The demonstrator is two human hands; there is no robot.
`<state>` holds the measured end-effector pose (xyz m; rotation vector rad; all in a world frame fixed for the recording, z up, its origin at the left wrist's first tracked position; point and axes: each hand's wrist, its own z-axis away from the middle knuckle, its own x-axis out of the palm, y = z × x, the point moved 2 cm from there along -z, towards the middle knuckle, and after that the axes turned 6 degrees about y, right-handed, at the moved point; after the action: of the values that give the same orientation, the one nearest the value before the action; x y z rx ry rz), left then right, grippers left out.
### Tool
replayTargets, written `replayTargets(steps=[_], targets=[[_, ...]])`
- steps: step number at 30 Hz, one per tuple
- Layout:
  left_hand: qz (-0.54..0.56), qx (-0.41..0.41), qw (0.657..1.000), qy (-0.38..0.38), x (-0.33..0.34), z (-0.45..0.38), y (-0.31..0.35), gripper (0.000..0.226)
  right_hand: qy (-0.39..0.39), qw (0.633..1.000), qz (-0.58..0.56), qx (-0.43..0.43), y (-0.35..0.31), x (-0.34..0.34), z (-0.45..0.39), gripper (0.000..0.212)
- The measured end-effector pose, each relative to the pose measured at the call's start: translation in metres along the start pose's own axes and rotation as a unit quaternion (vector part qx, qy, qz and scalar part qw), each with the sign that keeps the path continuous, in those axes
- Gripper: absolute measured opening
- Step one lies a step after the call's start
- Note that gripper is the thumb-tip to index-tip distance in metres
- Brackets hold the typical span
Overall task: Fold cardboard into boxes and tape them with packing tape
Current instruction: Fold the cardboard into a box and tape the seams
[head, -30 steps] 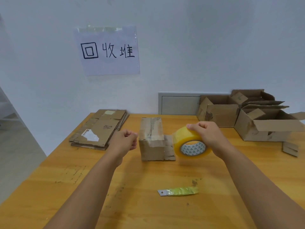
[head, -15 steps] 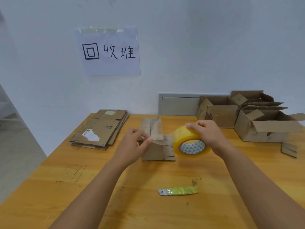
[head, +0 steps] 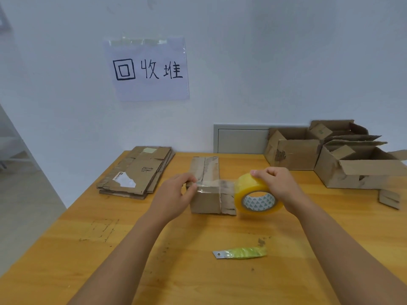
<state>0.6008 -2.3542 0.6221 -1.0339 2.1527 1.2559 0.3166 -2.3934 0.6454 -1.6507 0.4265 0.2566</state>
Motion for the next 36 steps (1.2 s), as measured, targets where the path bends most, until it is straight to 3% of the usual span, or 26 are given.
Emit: replayTargets(steps=[6,11,18,22,26,30,36], targets=[[0.027,-0.058,0.998,-0.007,-0.001,-0.002,0.01,0.007,0.01,1.0,0.01,0.012,0.007,-0.005,0.002,0.057],[0.036,-0.101,0.994,0.035,0.004,-0.004,0.018,0.031,0.015,1.0,0.015,0.021,0.009,-0.003,0.003,0.053],[0.083,-0.119,0.989,0.033,0.01,-0.003,0.008,0.002,0.006,1.0,-0.003,0.027,0.015,-0.003,0.001,0.056],[0.086,-0.103,0.99,0.036,0.01,-0.002,0.004,0.017,0.008,1.0,0.003,0.023,0.016,-0.002,0.0,0.055],[0.048,-0.02,0.998,0.044,0.012,0.005,-0.002,0.024,0.001,1.0,0.0,0.018,0.019,-0.002,0.0,0.052],[-0.095,0.162,0.978,0.084,0.012,0.013,0.0,0.032,-0.007,1.0,-0.005,0.016,0.021,-0.003,-0.002,0.053],[-0.251,0.178,0.949,0.069,0.018,0.022,0.008,0.045,-0.036,0.999,0.019,0.009,0.023,-0.003,-0.004,0.041]])
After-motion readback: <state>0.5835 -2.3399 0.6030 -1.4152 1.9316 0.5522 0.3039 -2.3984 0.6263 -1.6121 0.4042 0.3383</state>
